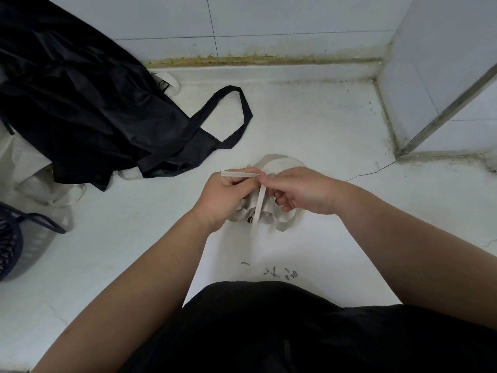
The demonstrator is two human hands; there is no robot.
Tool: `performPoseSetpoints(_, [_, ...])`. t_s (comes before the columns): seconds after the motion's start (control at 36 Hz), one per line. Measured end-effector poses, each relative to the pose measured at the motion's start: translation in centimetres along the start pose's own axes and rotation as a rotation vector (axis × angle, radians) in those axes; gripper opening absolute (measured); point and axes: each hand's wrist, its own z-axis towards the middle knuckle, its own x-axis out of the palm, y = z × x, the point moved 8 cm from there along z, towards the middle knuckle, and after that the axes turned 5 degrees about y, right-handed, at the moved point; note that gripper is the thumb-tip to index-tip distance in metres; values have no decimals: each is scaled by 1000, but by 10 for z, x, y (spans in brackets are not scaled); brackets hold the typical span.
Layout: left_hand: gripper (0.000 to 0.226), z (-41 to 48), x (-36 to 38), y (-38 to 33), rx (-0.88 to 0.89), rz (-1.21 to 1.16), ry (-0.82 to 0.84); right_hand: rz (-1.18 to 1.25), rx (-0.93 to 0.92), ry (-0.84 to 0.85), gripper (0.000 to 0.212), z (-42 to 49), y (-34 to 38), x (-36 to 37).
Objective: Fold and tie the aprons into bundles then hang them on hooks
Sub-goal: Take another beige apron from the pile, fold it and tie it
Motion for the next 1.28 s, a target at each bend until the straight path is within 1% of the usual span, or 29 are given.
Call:
performPoseSetpoints(0.03, [14, 0, 0, 1, -5, 4, 11, -72, -8, -21, 32, 0, 1, -1])
performPoseSetpoints(0.08, [17, 1, -1, 3, -26, -18, 13, -142, -10, -52, 34, -1, 1, -3])
performPoseSetpoints(0.17, [23, 2, -3, 7, -67, -84, -13, -140, 13, -109, 36, -1, 0, -8])
performPoseSetpoints(0.25, [19, 1, 0, 6, -55, -82, -15, -60, 50, -139, 30, 0, -3, -10])
performPoseSetpoints(0.36, [14, 0, 2, 8, -72, -100, -23, 116, 88, -70, 23, 0, -10, -3])
performPoseSetpoints(0.42, [13, 0, 3, 9, -69, -113, -22, 253, 113, -3, 29, -1, -12, 0])
performPoseSetpoints(0.47, [13, -1, 3, 7, -56, -121, -8, 363, 123, 47, 42, -2, -11, 2])
performPoseSetpoints(0.53, [16, -2, 4, 6, -46, -110, 12, 394, 135, 15, 47, -3, -9, 2])
performPoseSetpoints(0.56, [16, -2, 5, 4, -39, -99, 16, 388, 133, -30, 43, -2, -8, 0])
performPoseSetpoints(0.61, [14, -1, 4, 2, -27, -94, 8, 389, 95, -122, 28, 1, -5, -2])
performPoseSetpoints(0.67, [13, -1, 3, 3, -33, -107, -4, 433, 30, -182, 21, 4, -2, -6])
performPoseSetpoints(0.75, [15, -1, -1, 9, -71, -175, -61, 541, -75, -220, 15, 3, 3, -10])
performPoseSetpoints(0.86, [19, -2, -6, 11, -56, -342, -153, 611, -107, -235, 19, 2, 2, -3])
performPoseSetpoints(0.97, [16, -4, -14, 21, -87, -485, -280, 569, -76, -316, 20, 2, -2, -10])
performPoseSetpoints(1.06, [20, -5, -21, 29, -118, -480, -378, 471, -42, -339, 21, 1, -6, -13])
performPoseSetpoints(1.11, [23, -4, -22, 29, -124, -431, -431, 364, -16, -360, 24, 2, -10, -14])
performPoseSetpoints(1.19, [27, -2, -25, 28, -121, -254, -479, 48, -30, -435, 26, 3, -9, -23])
performPoseSetpoints(1.22, [27, -1, -25, 26, -115, -219, -481, -25, -46, -459, 27, 3, -6, -26])
performPoseSetpoints(1.28, [26, 0, -24, 20, -89, -199, -464, -20, -86, -476, 27, 2, -1, -28])
